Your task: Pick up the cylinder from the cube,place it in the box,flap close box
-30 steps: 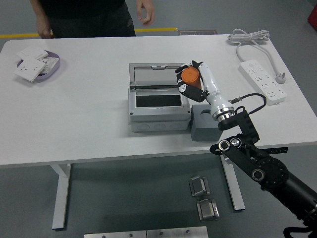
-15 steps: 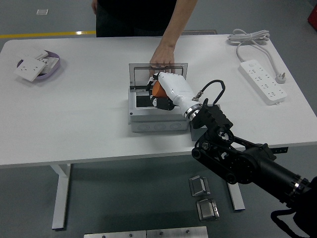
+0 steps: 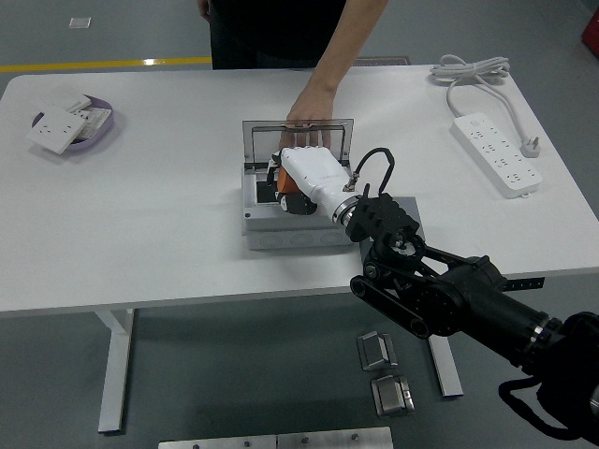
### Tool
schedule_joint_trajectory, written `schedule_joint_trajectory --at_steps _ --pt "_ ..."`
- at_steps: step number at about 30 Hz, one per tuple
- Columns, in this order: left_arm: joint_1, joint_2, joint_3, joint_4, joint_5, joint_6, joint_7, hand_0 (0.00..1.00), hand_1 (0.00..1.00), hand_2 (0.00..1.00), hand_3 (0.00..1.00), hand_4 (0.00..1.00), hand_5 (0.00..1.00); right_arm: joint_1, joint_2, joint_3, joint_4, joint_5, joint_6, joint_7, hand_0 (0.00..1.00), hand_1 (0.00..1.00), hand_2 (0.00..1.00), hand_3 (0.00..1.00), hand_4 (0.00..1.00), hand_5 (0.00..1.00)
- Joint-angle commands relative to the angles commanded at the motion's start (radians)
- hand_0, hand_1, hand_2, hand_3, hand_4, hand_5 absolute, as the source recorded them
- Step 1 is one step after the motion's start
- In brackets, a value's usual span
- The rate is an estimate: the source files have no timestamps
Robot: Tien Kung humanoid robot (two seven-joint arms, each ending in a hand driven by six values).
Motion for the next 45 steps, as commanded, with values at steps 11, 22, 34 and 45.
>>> schedule_joint_trajectory --at_steps 11,22,34,45 --pt "-0.002 0.001 0.007 0.000 0.000 -0.001 0.000 0.598 0.621 0.608 0.608 0.669 0.294 0.020 0.007 -0.003 -0.041 -0.044 0.057 -0.014 0.656 0.649 0.617 0.655 0.444 0.078" --pt "-0.001 0.003 0.009 0.000 0.000 -0.001 -0.001 0.598 0.620 0.607 0.608 0.671 0.294 0.029 0.007 0.001 -0.046 -0.055 0.060 -0.018 0.754 0.671 0.672 0.698 0.596 0.253" --pt "0.001 -0.001 0.016 0.000 -0.006 0.000 -0.004 0.598 0.621 0.604 0.608 0.671 0.291 0.016 -0.020 -0.017 0.009 0.060 0.029 0.010 0.757 0.661 0.663 0.691 0.609 0.288" --pt "0.003 -0.004 0.016 0.000 -0.007 0.001 -0.005 0.598 0.621 0.601 0.607 0.673 0.292 0.071 -0.145 0.032 0.185 0.372 0.045 0.053 0.731 0.643 0.657 0.689 0.598 0.287"
